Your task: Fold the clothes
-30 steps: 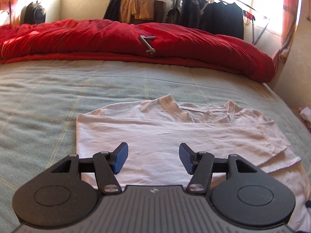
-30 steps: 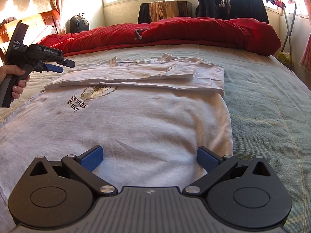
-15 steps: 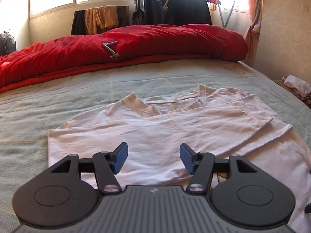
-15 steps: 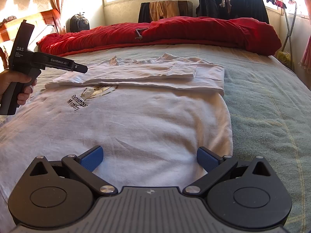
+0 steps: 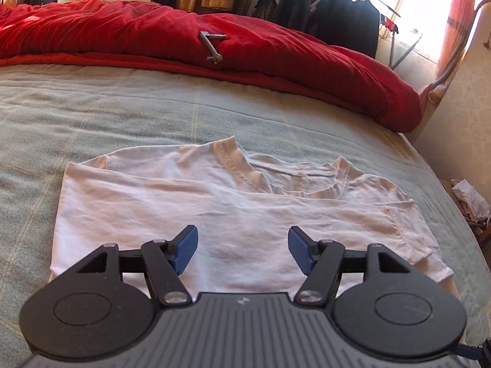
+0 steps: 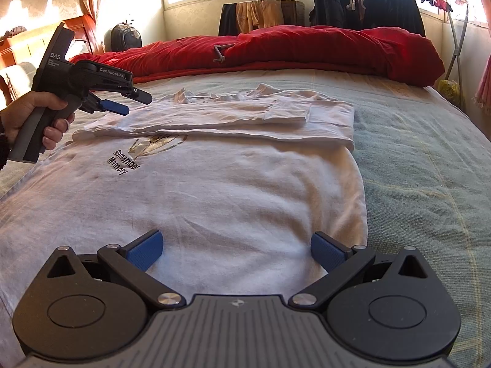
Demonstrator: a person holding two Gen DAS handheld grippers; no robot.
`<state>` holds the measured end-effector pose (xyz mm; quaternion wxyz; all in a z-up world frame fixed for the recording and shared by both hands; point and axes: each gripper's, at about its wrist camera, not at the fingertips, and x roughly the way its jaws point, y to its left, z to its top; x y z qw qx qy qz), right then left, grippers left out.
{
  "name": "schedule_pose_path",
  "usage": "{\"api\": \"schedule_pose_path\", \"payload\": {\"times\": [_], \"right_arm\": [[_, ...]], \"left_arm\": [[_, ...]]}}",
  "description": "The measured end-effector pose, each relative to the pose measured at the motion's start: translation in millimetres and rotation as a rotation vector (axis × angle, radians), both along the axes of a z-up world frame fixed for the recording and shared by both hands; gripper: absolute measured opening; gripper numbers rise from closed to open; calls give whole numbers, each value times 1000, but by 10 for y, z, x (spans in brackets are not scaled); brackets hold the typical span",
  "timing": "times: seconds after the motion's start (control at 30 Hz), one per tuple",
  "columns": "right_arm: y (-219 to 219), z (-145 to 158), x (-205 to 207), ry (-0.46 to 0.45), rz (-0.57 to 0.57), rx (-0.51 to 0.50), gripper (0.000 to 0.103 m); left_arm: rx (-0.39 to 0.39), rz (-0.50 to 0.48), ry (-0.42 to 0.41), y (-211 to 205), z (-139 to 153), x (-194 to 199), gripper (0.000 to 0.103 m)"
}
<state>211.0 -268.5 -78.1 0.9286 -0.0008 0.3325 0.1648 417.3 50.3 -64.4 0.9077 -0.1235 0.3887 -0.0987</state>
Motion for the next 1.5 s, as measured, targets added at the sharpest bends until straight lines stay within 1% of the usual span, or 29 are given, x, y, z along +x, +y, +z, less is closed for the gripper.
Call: {"api": "schedule_pose_path", "payload": {"times": [0.03, 0.1, 0.27, 0.33, 0.37, 0.47, 0.53, 0.63, 0.7, 0.8, 0.87, 0.93, 1.0, 1.1, 1.2, 1.27, 1.3, 1.37, 1.43, 1.47, 1.5], "right_arm": [[-1, 0, 1, 1, 0, 1, 103], [-6, 1, 2, 2, 1, 3, 103], [-14, 3, -2, 2, 3, 5, 103], [-15, 3, -2, 2, 3, 4, 103], [-14, 2, -2, 1, 3, 4, 103], [-5, -2, -5, -1, 2, 0, 103], [-3, -5, -3, -1, 0, 0, 103], [0, -11, 5, 0, -2, 3, 103], [5, -15, 9, -2, -1, 0, 103], [8, -17, 7, -2, -1, -2, 103], [9, -20, 6, -2, -1, -3, 103], [14, -21, 1, -4, -1, -7, 103], [20, -23, -1, -5, -1, -10, 103], [22, -22, -4, -5, -1, -10, 103], [22, -20, -4, -5, 0, -12, 103], [23, -17, -2, -3, 1, -14, 103], [23, -15, -1, -2, 2, -14, 103], [20, -11, -1, 0, 3, -15, 103], [24, -7, -2, 1, 4, -18, 103], [31, -6, -5, 2, 4, -21, 103], [38, -4, -6, 3, 4, -26, 103]], "left_arm": [[-8, 16, 19, 29, -67, 49, 65], [-17, 33, 13, 62, -105, 65, 65], [-34, 35, -35, 60, 77, -167, 65], [-18, 8, -48, 24, 122, -308, 65], [-5, -8, -45, 5, 123, -375, 66], [2, -29, 26, 23, -8, -430, 66], [-19, -18, 17, 84, 9, -462, 66], [-82, 7, -6, 169, 124, -481, 66], [-90, 2, -4, 171, 128, -474, 66], [-57, -25, 30, 105, 30, -469, 66], [-45, -20, 22, 76, 11, -492, 66], [-26, -18, -7, 12, 83, -522, 66], [1, -50, -49, -119, 174, -539, 66], [77, -112, -80, -393, 221, -497, 67], [149, -147, -55, -623, 121, -435, 67], [166, -164, 9, -703, 6, -412, 67], [185, -163, -9, -726, 6, -451, 67], [213, -170, -25, -767, 71, -558, 67], [198, -184, -36, -759, 205, -693, 68], [196, -188, -46, -752, 281, -774, 70], [200, -189, -55, -747, 353, -853, 75]]}}
